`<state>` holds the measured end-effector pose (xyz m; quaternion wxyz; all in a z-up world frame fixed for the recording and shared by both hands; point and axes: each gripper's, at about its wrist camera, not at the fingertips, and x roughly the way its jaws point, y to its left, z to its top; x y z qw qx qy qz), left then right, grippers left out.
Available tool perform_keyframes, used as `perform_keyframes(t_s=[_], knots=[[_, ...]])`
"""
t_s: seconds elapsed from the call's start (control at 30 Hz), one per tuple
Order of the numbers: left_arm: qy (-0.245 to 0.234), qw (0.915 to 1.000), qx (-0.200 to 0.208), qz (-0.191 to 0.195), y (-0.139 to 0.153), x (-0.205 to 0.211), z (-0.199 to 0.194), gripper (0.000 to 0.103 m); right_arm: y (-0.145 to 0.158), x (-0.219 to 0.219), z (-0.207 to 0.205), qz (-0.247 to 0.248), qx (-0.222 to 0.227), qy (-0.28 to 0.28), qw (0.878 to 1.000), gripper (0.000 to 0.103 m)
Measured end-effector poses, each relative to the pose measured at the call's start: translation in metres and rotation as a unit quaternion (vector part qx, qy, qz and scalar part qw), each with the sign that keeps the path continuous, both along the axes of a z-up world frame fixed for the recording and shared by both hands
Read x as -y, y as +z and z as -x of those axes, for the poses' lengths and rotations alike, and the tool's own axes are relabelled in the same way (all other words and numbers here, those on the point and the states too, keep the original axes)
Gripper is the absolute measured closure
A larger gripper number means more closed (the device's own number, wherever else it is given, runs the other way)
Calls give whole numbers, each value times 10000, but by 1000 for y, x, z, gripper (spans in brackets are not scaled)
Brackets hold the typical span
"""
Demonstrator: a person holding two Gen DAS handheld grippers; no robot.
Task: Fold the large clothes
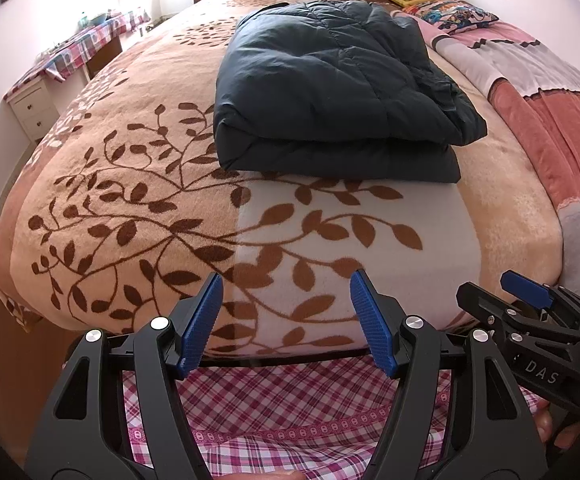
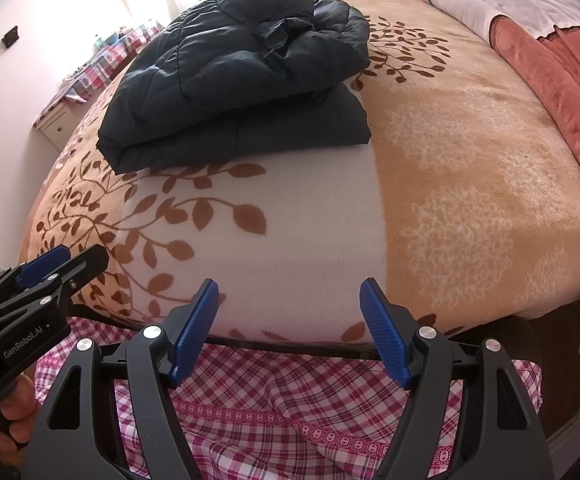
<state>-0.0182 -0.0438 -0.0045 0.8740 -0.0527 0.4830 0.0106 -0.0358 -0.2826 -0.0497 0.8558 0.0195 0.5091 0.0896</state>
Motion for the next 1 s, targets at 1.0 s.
perform_keyframes(t_s=[1.0], knots=[[7, 10000, -38, -57, -1, -1, 0, 37, -2, -1, 2, 38, -13, 25, 10000, 32]])
